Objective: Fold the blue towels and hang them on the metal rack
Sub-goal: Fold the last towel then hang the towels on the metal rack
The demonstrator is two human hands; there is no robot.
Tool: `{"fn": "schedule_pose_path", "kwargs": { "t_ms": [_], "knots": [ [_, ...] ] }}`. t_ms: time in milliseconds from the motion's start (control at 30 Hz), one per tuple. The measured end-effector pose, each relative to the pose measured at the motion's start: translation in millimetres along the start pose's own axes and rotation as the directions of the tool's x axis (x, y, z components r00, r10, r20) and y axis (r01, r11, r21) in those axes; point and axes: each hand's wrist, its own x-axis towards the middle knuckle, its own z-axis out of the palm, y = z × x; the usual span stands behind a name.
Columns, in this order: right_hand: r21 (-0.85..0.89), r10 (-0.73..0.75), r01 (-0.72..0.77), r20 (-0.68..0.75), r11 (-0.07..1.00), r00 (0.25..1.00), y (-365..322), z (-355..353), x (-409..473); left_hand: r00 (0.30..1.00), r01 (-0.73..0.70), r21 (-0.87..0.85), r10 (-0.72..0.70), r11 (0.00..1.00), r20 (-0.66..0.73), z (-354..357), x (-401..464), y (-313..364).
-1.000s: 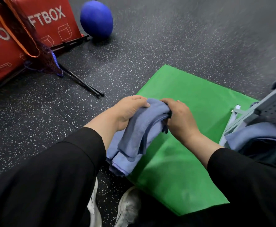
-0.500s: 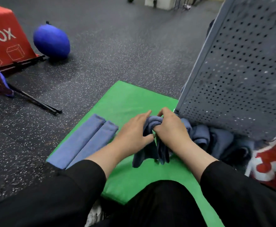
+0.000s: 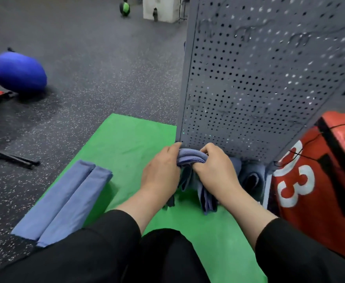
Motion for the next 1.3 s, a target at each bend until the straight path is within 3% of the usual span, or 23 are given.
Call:
{"fn": "schedule_pose_path", "kwargs": {
  "t_ms": [133,333,567,800,1033,1167,1300],
  "knots": [
    [0.069,0.007,-0.002,-0.063,0.998,0.998,14.1,-18.2,4.8,0.995,-0.102,-0.172,0.1,0.98,-0.023,3.1,8.3,10.4],
    [0.197,-0.108,0.125,-0.099,0.972,0.989,20.8,-25.8,11.7,0.991,-0.099,-0.349,0.059,0.932,-0.124,-6.1,28.1,15.3],
    [0.329,-0.116,0.216,-0.297,0.919,0.948,2.6,-23.5,34.6,0.972,-0.127,-0.415,0.029,0.901,-0.235,-32.8,63.6,15.7],
    [0.457,-0.023,0.233,-0.419,0.858,0.908,-26.1,-35.9,60.7,0.955,-0.194,-0.49,0.048,0.85,-0.294,-57.6,97.3,38.1],
    [0.402,-0.064,0.234,-0.392,0.885,0.918,-23.7,-50.1,60.4,0.958,-0.211,-0.475,0.084,0.854,-0.274,-55.7,96.2,30.5],
    [0.359,-0.076,0.226,-0.389,0.906,0.918,-23.8,-36.7,83.0,0.968,-0.136,-0.509,0.004,0.85,-0.251,-51.4,112.7,32.3],
    [0.308,-0.044,0.141,-0.302,0.941,0.952,-14.0,-10.8,97.0,0.99,-0.028,-0.42,-0.034,0.907,-0.139,-36.4,128.0,19.6]
  ]
}}
